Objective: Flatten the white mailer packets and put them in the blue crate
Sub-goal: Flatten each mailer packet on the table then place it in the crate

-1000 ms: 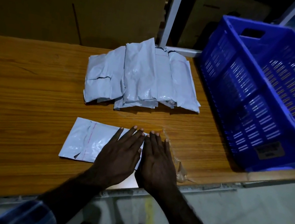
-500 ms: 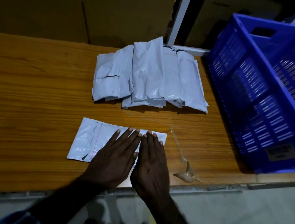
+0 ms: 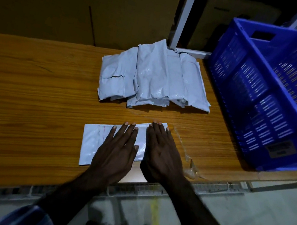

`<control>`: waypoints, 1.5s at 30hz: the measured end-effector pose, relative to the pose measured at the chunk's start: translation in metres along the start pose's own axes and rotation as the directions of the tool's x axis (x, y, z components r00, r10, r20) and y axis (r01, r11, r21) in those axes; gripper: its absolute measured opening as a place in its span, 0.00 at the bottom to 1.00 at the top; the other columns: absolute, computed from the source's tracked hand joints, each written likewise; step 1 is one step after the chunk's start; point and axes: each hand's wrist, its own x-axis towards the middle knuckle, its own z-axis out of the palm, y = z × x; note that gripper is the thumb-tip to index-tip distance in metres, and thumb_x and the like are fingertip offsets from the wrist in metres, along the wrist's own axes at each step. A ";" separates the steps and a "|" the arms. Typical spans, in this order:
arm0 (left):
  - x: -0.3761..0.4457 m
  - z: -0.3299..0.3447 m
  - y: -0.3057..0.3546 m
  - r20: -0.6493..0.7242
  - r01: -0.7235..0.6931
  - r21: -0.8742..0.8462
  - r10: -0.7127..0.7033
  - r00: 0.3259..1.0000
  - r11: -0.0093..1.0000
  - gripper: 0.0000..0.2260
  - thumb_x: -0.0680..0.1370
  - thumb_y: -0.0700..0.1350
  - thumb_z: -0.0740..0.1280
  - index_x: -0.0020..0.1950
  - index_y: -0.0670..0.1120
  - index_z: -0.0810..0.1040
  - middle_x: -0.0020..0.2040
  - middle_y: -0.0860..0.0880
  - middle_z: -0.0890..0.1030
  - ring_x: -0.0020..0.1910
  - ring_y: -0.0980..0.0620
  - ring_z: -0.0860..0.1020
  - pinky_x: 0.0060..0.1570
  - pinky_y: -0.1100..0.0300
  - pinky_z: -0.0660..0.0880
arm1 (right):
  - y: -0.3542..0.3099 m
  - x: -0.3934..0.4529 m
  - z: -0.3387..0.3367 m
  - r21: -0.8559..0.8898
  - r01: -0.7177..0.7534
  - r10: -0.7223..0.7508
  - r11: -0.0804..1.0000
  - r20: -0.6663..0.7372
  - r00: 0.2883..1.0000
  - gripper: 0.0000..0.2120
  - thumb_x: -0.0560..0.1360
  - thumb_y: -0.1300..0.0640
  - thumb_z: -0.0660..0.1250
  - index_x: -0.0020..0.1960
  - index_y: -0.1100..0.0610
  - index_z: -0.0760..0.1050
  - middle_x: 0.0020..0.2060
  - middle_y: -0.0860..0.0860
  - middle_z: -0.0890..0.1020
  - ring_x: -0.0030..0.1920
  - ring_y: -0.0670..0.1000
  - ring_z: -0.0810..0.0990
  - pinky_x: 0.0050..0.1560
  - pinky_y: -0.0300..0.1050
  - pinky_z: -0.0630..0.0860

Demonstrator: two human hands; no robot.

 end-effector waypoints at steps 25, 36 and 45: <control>0.000 -0.003 -0.025 0.054 -0.021 0.013 0.020 0.998 1.000 0.30 0.84 0.52 0.38 0.73 0.38 0.68 0.75 0.41 0.66 0.75 0.44 0.63 0.70 0.42 0.59 | -0.037 0.009 0.025 0.109 0.020 -0.013 0.994 -0.065 0.998 0.26 0.76 0.59 0.55 0.72 0.69 0.66 0.72 0.65 0.68 0.76 0.61 0.62 0.77 0.55 0.56; -0.018 -0.010 -0.031 0.046 0.132 0.138 -0.140 0.989 0.982 0.28 0.83 0.54 0.46 0.76 0.38 0.63 0.76 0.40 0.64 0.76 0.45 0.63 0.72 0.42 0.56 | -0.039 0.009 0.026 0.056 0.002 0.000 0.998 -0.023 1.000 0.30 0.75 0.56 0.52 0.72 0.72 0.64 0.72 0.69 0.65 0.75 0.65 0.62 0.74 0.62 0.61; -0.018 -0.008 -0.035 0.059 0.103 0.144 -0.113 0.992 0.984 0.27 0.84 0.53 0.46 0.76 0.39 0.63 0.77 0.41 0.62 0.76 0.45 0.61 0.71 0.41 0.60 | -0.052 0.016 0.033 0.112 0.039 -0.033 0.993 -0.051 0.998 0.24 0.83 0.57 0.47 0.72 0.69 0.67 0.73 0.65 0.67 0.76 0.61 0.63 0.75 0.57 0.60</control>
